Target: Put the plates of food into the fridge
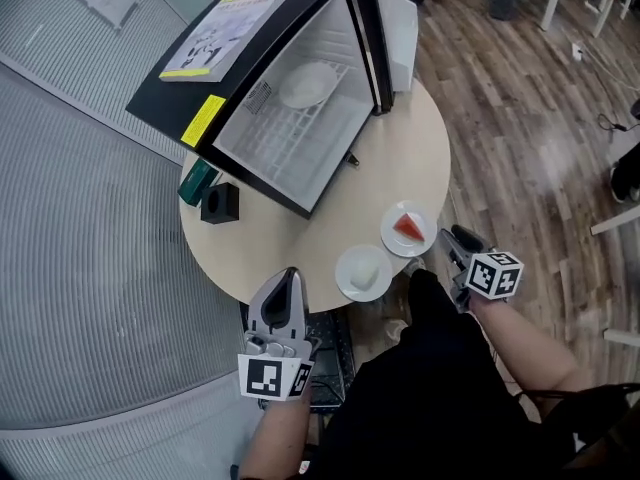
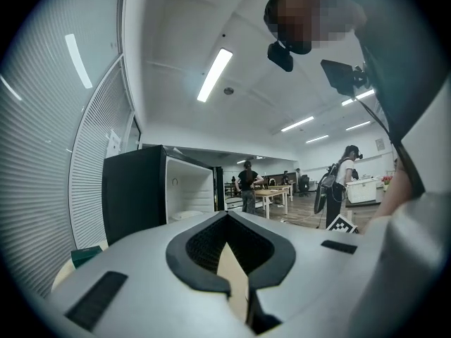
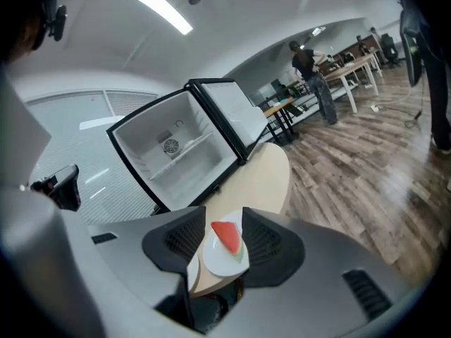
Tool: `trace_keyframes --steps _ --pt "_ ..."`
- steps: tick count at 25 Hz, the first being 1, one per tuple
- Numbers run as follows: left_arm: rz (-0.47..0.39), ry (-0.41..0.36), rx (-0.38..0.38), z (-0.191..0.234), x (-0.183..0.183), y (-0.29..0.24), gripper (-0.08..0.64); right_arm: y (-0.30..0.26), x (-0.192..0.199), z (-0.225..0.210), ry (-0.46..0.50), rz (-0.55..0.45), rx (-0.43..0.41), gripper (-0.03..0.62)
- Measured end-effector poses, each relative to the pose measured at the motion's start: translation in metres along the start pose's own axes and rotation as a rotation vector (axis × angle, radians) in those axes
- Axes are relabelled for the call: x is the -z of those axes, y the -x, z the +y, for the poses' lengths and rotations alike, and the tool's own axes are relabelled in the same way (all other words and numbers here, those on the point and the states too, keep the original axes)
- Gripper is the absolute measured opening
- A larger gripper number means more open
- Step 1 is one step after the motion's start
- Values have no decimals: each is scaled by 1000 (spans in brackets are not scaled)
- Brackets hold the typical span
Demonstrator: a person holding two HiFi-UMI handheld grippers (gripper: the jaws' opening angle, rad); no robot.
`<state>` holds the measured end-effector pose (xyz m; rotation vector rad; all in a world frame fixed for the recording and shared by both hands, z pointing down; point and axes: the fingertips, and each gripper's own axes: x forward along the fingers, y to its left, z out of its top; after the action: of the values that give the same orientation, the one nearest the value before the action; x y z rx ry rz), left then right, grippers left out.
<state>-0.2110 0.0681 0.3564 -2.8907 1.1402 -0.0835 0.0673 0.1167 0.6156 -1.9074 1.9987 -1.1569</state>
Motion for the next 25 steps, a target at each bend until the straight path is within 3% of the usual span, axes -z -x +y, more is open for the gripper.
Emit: trace_keyframes --steps 7,18,25 --pt "66 -21 9 -1 18 -12 2 -31 43 -44 -217 81 60 166" --pt "155 5 -19 9 47 -37 2 -72 82 -70 -243 208 119 166" --pt "173 31 -28 16 56 -45 2 -51 85 -77 -299 183 132 166"
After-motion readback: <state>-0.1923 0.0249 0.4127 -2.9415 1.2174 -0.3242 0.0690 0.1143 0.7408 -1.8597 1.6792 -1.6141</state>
